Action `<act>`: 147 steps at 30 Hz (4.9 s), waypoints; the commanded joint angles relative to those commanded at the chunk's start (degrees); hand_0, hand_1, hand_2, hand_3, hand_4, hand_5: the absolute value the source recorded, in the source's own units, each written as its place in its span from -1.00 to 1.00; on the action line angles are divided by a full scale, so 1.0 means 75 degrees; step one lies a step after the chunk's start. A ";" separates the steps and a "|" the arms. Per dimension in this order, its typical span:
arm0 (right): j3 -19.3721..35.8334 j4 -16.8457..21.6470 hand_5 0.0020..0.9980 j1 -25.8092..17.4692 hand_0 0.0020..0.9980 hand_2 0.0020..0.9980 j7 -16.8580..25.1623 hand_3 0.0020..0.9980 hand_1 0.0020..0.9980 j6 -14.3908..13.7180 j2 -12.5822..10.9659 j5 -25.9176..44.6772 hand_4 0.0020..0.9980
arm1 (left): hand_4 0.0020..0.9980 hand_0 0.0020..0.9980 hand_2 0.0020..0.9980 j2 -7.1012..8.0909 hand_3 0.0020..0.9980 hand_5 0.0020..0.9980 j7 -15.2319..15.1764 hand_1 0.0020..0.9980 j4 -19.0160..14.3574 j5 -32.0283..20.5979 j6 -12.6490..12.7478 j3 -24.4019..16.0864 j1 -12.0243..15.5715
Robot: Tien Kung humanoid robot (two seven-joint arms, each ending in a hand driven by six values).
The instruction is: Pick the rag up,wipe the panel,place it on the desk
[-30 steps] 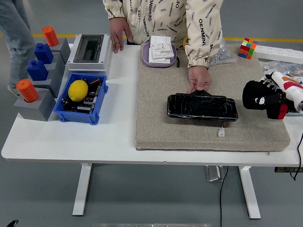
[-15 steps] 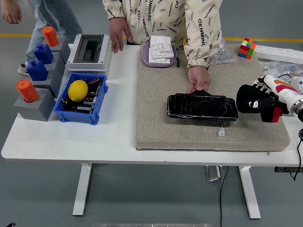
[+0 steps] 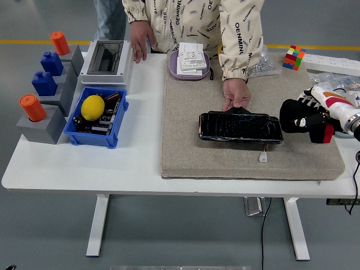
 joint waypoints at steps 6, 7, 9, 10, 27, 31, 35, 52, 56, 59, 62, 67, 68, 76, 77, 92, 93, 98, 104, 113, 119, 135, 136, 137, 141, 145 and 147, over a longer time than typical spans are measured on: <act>-0.0149 -0.0040 -1.00 0.0130 -0.43 -0.08 -0.0019 -0.10 -0.20 0.0010 0.0107 0.0023 0.76 | 0.37 0.44 0.54 -0.0001 0.24 0.14 0.0010 0.43 0.0000 0.0020 0.0008 -0.0032 0.0027; -0.0183 -0.0037 -1.00 0.0144 -0.43 -0.08 -0.0020 -0.10 -0.20 0.0012 0.0121 0.0033 0.76 | 0.37 0.44 0.54 0.0000 0.24 0.14 0.0011 0.43 0.0000 0.0022 0.0009 -0.0034 0.0028; -0.0269 -0.0033 -1.00 0.0182 -0.43 -0.08 -0.0023 -0.10 -0.20 0.0015 0.0171 0.0047 0.76 | 0.37 0.44 0.54 0.0001 0.24 0.14 0.0008 0.43 0.0000 0.0025 0.0007 -0.0037 0.0025; -0.0295 -0.0030 -1.00 0.0192 -0.43 -0.08 -0.0024 -0.10 -0.20 0.0016 0.0187 0.0051 0.76 | 0.37 0.44 0.54 0.0001 0.24 0.14 0.0006 0.43 0.0000 0.0026 0.0005 -0.0036 0.0022; -0.0408 0.0058 -1.00 0.0335 -0.43 -0.08 -0.0048 -0.10 -0.20 0.0013 0.0801 0.0006 0.76 | 0.37 0.44 0.54 0.0024 0.24 0.14 -0.0003 0.43 0.0000 0.0023 0.0000 -0.0023 -0.0011; -0.0386 0.0048 -1.00 0.0345 -0.43 -0.09 -0.0039 -0.10 -0.20 -0.0009 0.1041 -0.0017 0.76 | 0.37 0.44 0.54 0.0023 0.24 0.14 0.0001 0.43 0.0000 0.0018 0.0003 -0.0021 -0.0011; -0.0431 0.0008 -1.00 0.0357 -0.43 -0.08 -0.0034 -0.10 -0.20 -0.0019 0.1250 -0.0019 0.77 | 0.37 0.45 0.54 0.0033 0.24 0.14 0.0020 0.43 0.0000 0.0022 0.0019 -0.0040 0.0004; -0.0873 -0.0055 -1.00 0.0626 -0.43 -0.08 -0.0024 -0.10 -0.20 -0.0040 0.1999 0.0028 0.77 | 0.37 0.44 0.54 0.0059 0.24 0.14 0.0004 0.43 0.0000 -0.0019 0.0009 0.0008 -0.0060; -0.0942 -0.0047 -1.00 0.0751 -0.43 -0.08 -0.0024 -0.10 -0.20 -0.0042 0.2128 0.0024 0.77 | 0.37 0.44 0.54 0.0068 0.24 0.14 0.0015 0.43 0.0000 -0.0023 0.0017 0.0011 -0.0051; -0.0962 -0.0043 -1.00 0.0792 -0.43 -0.08 -0.0022 -0.10 -0.20 -0.0044 0.2216 0.0017 0.78 | 0.37 0.44 0.54 0.0075 0.24 0.14 0.0019 0.43 0.0000 -0.0027 0.0018 0.0027 -0.0047; -0.0981 -0.0046 -1.00 0.0802 -0.43 -0.08 -0.0021 -0.10 -0.20 -0.0048 0.2310 0.0011 0.78 | 0.37 0.44 0.54 0.0083 0.24 0.14 0.0015 0.43 0.0000 -0.0035 0.0014 0.0051 -0.0051; -0.0990 -0.0093 -1.00 0.0792 -0.43 -0.08 -0.0016 -0.10 -0.20 -0.0050 0.2442 0.0008 0.78 | 0.37 0.44 0.54 0.0093 0.24 0.14 0.0016 0.43 0.0000 -0.0041 0.0011 0.0078 -0.0055; -0.1006 -0.0114 -1.00 0.0805 -0.43 -0.08 -0.0016 -0.10 -0.20 -0.0053 0.2497 0.0010 0.78 | 0.37 0.44 0.54 0.0098 0.24 0.14 0.0019 0.43 0.0000 -0.0044 0.0012 0.0087 -0.0052; -0.1177 -0.0156 -1.00 0.1065 -0.43 -0.08 -0.0008 -0.10 -0.20 -0.0046 0.2796 0.0011 0.78 | 0.37 0.44 0.54 0.0125 0.24 0.15 0.0024 0.43 0.0000 -0.0057 0.0008 0.0137 -0.0062; -0.1196 -0.0157 -1.00 0.1109 -0.43 -0.08 -0.0007 -0.10 -0.20 -0.0044 0.2836 0.0009 0.78 | 0.37 0.44 0.54 0.0130 0.24 0.14 0.0023 0.43 0.0000 -0.0059 0.0006 0.0144 -0.0063; -0.1153 -0.0411 -1.00 0.0920 -0.43 -0.08 -0.0015 -0.10 -0.20 -0.0038 0.2527 -0.0047 0.78 | 0.37 0.44 0.54 0.0115 0.24 0.14 0.0012 0.43 0.0000 -0.0065 0.0002 0.0125 -0.0074; -0.1139 -0.0419 -1.00 0.0904 -0.43 -0.08 -0.0015 -0.10 -0.20 -0.0037 0.2484 -0.0044 0.78 | 0.37 0.44 0.54 0.0109 0.24 0.14 0.0006 0.43 0.0000 -0.0066 -0.0002 0.0124 -0.0077; -0.1083 -0.0406 -1.00 0.0856 -0.43 -0.08 -0.0010 -0.10 -0.20 -0.0026 0.2235 -0.0026 0.78 | 0.37 0.44 0.54 0.0085 0.24 0.14 -0.0007 0.43 0.0000 -0.0071 -0.0009 0.0108 -0.0090; -0.0979 -0.0392 -1.00 0.0778 -0.43 -0.08 -0.0012 -0.10 -0.20 -0.0001 0.1828 -0.0013 0.78 | 0.37 0.44 0.54 0.0080 0.24 0.14 -0.0004 0.43 0.0000 -0.0055 0.0000 0.0056 -0.0080; -0.0677 -0.0370 -1.00 0.0501 -0.43 -0.08 -0.0012 -0.10 -0.20 0.0034 0.1122 -0.0012 0.78 | 0.37 0.44 0.54 0.0055 0.24 0.14 -0.0006 0.43 0.0000 -0.0073 0.0003 0.0006 -0.0076; -0.0483 -0.0375 -1.00 0.0332 -0.43 -0.08 -0.0012 -0.10 -0.20 0.0059 0.0714 -0.0033 0.78 | 0.37 0.44 0.54 0.0046 0.24 0.14 -0.0009 0.43 0.0000 -0.0060 0.0001 -0.0018 -0.0078; -0.0085 -0.0375 -1.00 0.0045 -0.43 -0.08 -0.0007 -0.10 -0.20 0.0109 0.0063 -0.0083 0.79 | 0.37 0.44 0.54 0.0036 0.24 0.14 -0.0009 0.43 0.0000 -0.0057 -0.0002 -0.0037 -0.0067; -0.0081 -0.0374 -1.00 0.0046 -0.43 -0.08 -0.0008 -0.10 -0.20 0.0109 0.0058 -0.0086 0.79 | 0.37 0.44 0.54 0.0035 0.24 0.14 -0.0012 0.43 0.0000 -0.0055 -0.0005 -0.0036 -0.0068; -0.0080 -0.0371 -1.00 0.0048 -0.43 -0.08 -0.0008 -0.10 -0.20 0.0109 0.0058 -0.0086 0.79 | 0.37 0.44 0.54 0.0034 0.24 0.14 -0.0013 0.43 0.0000 -0.0051 -0.0006 -0.0036 -0.0071; -0.0117 -0.0355 -1.00 0.0074 -0.43 -0.08 -0.0007 -0.10 -0.20 0.0116 0.0093 -0.0085 0.79 | 0.37 0.44 0.54 0.0036 0.24 0.14 -0.0026 0.43 0.0000 -0.0047 -0.0016 -0.0025 -0.0084; -0.0180 -0.0342 -1.00 0.0131 -0.43 -0.08 -0.0008 -0.10 -0.20 0.0116 0.0199 -0.0082 0.79 | 0.37 0.44 0.54 0.0041 0.24 0.14 -0.0024 0.43 0.0000 -0.0036 -0.0014 -0.0025 -0.0072; -0.0221 -0.0347 -1.00 0.0169 -0.43 -0.08 -0.0010 -0.10 -0.20 0.0117 0.0250 -0.0083 0.79 | 0.37 0.44 0.54 0.0044 0.24 0.14 -0.0019 0.43 0.0000 -0.0039 -0.0011 -0.0021 -0.0061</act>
